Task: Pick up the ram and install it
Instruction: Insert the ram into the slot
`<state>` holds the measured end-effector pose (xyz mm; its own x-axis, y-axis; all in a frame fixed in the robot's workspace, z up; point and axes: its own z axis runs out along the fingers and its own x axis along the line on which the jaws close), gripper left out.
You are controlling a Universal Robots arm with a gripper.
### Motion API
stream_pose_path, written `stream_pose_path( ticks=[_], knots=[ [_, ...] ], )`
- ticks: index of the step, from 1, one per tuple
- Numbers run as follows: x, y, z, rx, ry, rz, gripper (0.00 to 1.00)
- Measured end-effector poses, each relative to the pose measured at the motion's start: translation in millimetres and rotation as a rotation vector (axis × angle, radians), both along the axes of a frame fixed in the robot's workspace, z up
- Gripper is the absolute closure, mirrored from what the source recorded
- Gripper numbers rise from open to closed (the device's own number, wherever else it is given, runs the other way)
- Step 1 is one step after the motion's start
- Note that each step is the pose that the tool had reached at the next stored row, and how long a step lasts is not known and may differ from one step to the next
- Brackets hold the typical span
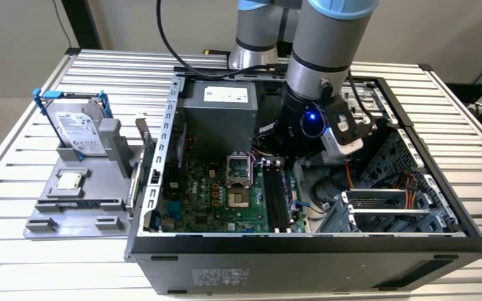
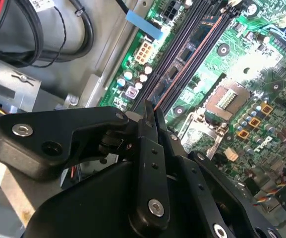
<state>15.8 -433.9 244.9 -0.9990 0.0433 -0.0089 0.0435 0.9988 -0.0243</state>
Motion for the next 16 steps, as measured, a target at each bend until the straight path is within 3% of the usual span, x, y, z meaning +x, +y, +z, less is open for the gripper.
stream_pose_path(
  ticks=[7, 16],
  knots=[
    [0.4, -9.5, -6.1, 0.0002, -0.0001, 0.0, 1.0],
    [0.7, -13.6, -10.2, 0.0002, 0.0003, 0.0, 1.0]
  ],
)
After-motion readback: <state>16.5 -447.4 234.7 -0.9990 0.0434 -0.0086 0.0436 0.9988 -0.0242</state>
